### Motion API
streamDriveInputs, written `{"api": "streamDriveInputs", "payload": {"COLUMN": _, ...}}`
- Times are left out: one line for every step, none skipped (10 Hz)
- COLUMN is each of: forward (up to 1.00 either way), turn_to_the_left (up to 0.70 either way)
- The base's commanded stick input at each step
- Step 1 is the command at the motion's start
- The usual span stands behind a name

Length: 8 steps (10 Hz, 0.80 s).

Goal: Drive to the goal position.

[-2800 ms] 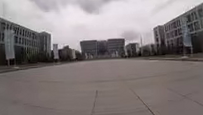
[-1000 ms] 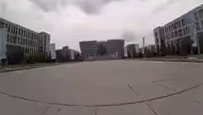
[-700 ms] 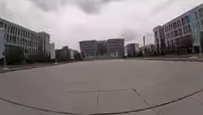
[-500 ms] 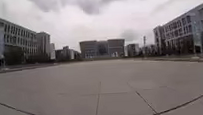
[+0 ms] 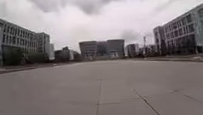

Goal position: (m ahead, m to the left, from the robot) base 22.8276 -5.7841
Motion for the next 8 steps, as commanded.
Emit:
{"api": "streamDriveInputs", "payload": {"forward": 0.70, "turn_to_the_left": 0.01}}
{"api": "streamDriveInputs", "payload": {"forward": 0.70, "turn_to_the_left": 0.01}}
{"api": "streamDriveInputs", "payload": {"forward": 0.70, "turn_to_the_left": 0.01}}
{"api": "streamDriveInputs", "payload": {"forward": 0.70, "turn_to_the_left": 0.01}}
{"api": "streamDriveInputs", "payload": {"forward": 0.70, "turn_to_the_left": 0.01}}
{"api": "streamDriveInputs", "payload": {"forward": 0.70, "turn_to_the_left": 0.01}}
{"api": "streamDriveInputs", "payload": {"forward": 0.70, "turn_to_the_left": 0.01}}
{"api": "streamDriveInputs", "payload": {"forward": 0.70, "turn_to_the_left": 0.01}}
